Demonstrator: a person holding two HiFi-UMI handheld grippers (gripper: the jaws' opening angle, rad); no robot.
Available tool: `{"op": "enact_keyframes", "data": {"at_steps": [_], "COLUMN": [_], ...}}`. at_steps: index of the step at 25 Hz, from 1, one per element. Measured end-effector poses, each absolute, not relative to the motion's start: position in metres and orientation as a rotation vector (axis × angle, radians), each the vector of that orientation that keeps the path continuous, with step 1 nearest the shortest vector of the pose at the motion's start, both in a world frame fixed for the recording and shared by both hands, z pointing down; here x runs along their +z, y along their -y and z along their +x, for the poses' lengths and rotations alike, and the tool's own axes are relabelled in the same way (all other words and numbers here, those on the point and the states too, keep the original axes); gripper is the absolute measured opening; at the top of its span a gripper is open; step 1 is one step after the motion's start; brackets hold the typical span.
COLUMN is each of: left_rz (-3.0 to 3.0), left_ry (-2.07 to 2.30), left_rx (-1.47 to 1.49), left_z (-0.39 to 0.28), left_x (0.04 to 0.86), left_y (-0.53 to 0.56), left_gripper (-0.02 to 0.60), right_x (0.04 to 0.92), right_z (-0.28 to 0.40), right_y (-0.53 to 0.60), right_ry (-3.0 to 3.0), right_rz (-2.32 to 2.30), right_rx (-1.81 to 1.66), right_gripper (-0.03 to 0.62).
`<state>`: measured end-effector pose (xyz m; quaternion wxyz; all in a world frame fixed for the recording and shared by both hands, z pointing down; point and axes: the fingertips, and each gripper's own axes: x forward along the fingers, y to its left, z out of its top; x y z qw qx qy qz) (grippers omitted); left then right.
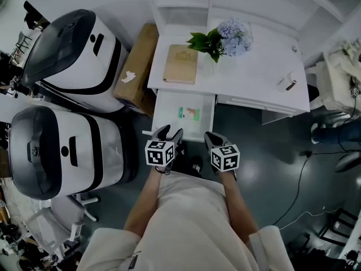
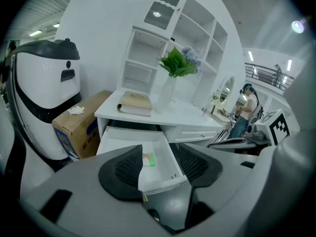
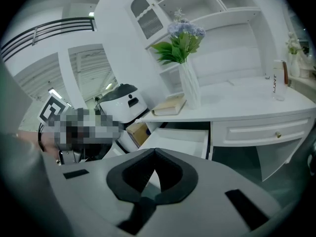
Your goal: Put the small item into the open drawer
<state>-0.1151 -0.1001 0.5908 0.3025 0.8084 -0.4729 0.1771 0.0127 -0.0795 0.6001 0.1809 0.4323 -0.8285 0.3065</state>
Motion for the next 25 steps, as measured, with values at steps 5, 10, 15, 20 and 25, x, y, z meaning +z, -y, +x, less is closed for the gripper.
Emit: {"op": "enact_keyframes", "data": {"at_steps": [5,10,15,20,25], "left_rz": [2.181,2.189,2.195,2.201,2.201], "left_ry": [1.245,1.240,1.231,1.253,1.260], "left_rx": [0.494,0.500,0.533,0.548,0.502], "left_z": [-0.110,-0.108,-0.104,-0.103,-0.104], "left_x": [0.588,0.587,0.591,0.593,0.587], "left_y": [0.099,0.097,0.088,0.082,0.078], "left_gripper": [0.223,0.186,0.128,0.059,0.017], "right_x": [0.599,0.595,0.597,0.598,0.600], "right_z": [0.008,0.007,0.011,0.018,0.020], "right_y": [0.078,0.078,0.074,0.073,0.062], "right_ry": [2.350,2.355,2.344,2.336,2.326], "right_rz": [1.210,1.207,1.222,1.245,1.234], "right_rx": [0.856,0.841,0.847,0.860,0.860], "right_gripper": [0.025,0.025,0.025,0.025,0.025]}}
